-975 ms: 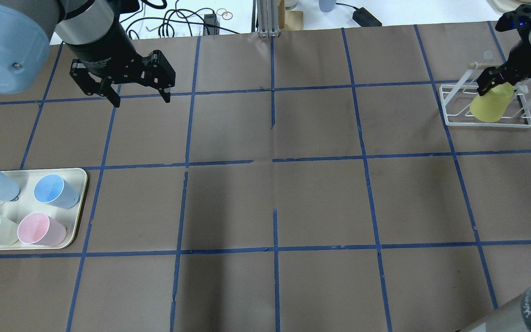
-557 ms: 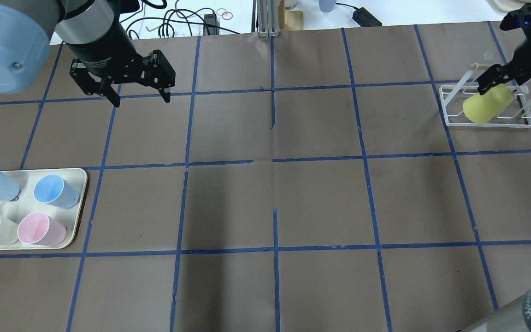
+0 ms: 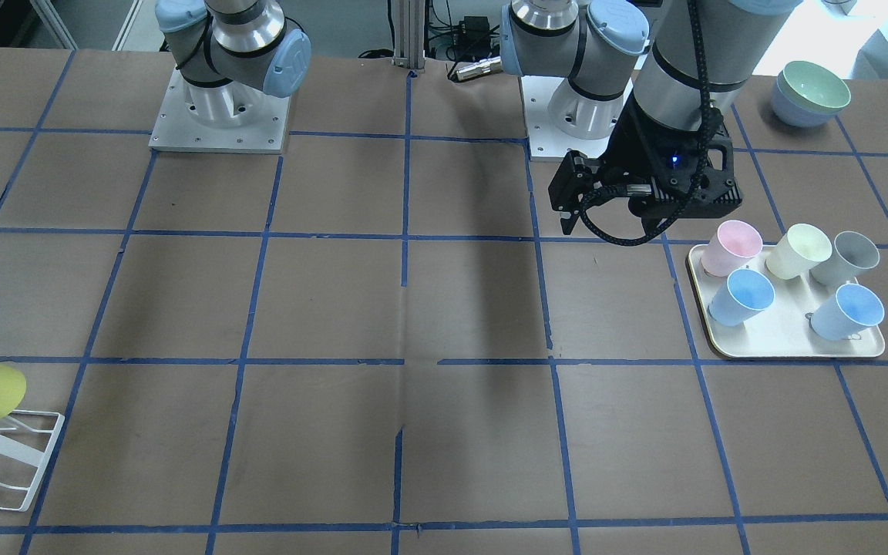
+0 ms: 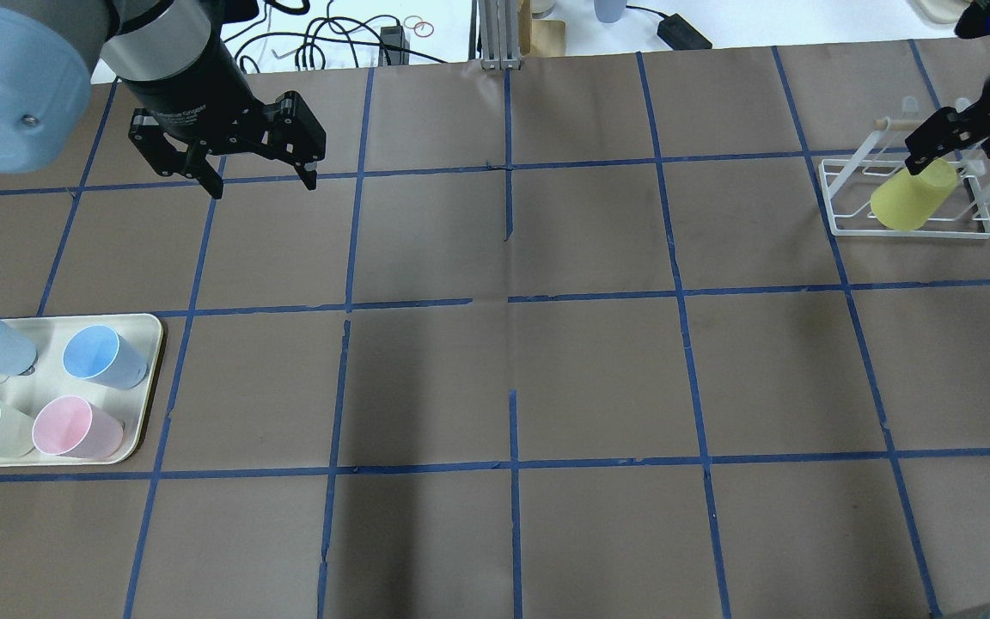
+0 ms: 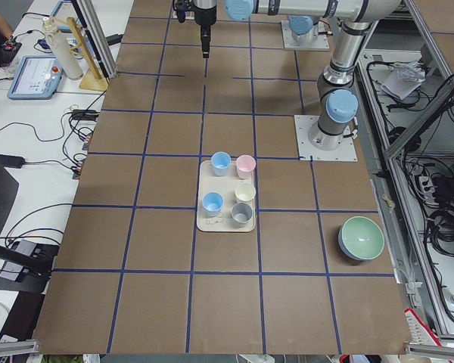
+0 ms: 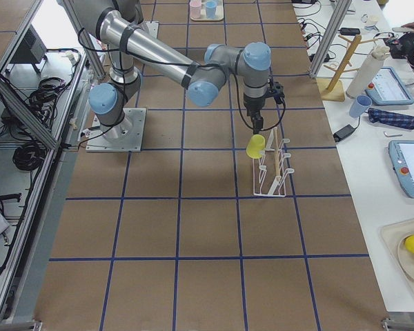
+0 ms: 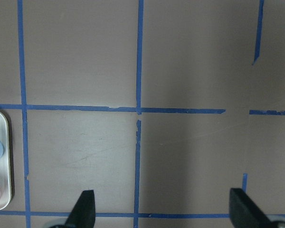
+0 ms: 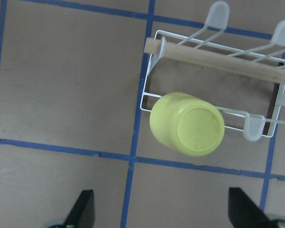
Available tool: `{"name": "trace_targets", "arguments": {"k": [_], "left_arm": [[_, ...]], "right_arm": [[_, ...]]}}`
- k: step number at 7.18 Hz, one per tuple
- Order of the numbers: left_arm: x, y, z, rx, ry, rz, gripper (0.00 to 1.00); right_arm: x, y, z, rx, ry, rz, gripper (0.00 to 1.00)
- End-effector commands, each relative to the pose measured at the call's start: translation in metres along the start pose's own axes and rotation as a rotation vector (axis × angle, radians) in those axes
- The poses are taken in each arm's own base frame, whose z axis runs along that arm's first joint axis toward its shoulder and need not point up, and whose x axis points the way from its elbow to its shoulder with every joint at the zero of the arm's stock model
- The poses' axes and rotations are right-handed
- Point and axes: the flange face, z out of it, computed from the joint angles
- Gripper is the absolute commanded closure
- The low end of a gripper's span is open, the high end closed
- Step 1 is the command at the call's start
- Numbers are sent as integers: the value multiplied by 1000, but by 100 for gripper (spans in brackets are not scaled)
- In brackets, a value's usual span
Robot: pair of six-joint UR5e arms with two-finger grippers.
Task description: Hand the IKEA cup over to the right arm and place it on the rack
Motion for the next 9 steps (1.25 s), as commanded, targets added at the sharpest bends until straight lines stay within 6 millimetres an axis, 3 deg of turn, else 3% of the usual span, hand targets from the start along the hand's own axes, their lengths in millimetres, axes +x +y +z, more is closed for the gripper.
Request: {"name": "trace_targets", "arguments": {"k": [1, 3, 6, 7, 8, 9], "left_arm": [[0, 0, -1, 2, -1, -1, 0], [-1, 0, -1, 1, -1, -2, 0], [-2, 1, 0, -1, -1, -4, 0], [-2, 2, 2, -4, -3, -4, 0], [-2, 2, 1, -2, -3, -4, 0], [-3, 2, 1, -2, -5, -2, 0]], "right_arm": [[-48, 20, -36, -60, -43, 27, 0], [-117, 17, -46, -93, -57, 77, 0], [-242, 40, -80, -106, -44, 118, 0], [-265, 44, -83, -105, -44, 115, 0], [-275, 45, -81, -116, -44, 119, 0], [-271, 49, -80, -166, -49, 129, 0]]}}
